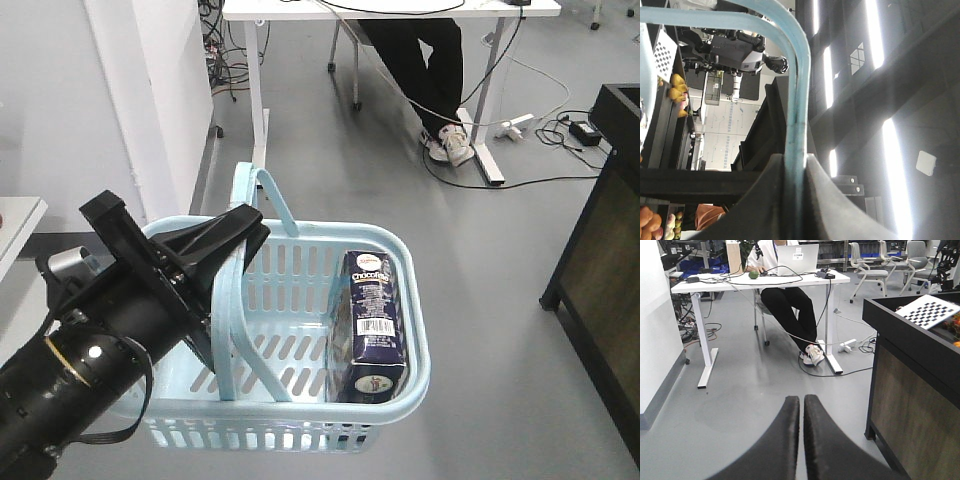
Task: Left arm holds basket, right arm returns cookies
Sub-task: 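Turn and drive toward the snack shelves holding the basket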
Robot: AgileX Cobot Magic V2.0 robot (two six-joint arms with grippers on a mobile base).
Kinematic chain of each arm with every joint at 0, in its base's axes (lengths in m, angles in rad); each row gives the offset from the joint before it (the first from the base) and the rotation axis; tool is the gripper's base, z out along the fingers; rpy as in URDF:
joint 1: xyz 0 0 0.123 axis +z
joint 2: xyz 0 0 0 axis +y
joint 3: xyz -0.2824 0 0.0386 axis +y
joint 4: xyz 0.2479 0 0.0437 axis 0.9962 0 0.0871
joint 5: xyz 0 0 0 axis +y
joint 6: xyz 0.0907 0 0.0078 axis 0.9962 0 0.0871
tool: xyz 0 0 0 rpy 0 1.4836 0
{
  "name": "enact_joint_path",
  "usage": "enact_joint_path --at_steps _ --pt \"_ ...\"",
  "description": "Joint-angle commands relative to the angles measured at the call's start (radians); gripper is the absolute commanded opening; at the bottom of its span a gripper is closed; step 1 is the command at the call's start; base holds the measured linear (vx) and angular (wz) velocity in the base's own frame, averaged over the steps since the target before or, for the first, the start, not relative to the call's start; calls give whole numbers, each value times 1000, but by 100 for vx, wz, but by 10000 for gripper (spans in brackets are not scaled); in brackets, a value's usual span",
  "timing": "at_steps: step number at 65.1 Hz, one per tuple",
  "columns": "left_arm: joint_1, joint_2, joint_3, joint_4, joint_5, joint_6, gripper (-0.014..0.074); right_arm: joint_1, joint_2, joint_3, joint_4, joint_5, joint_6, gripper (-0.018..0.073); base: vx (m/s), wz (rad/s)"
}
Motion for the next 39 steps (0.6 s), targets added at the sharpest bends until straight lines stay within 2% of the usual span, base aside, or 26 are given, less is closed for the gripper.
enact_joint_path --at_steps 1,39 --pt "-8 -32 -30 -7 -137 -4 -3 -4 -9 16 -6 -72 -5 -6 37 0" --pt "-7 -32 -30 -7 -137 -4 -3 -4 -9 16 -6 -72 -5 -6 29 10"
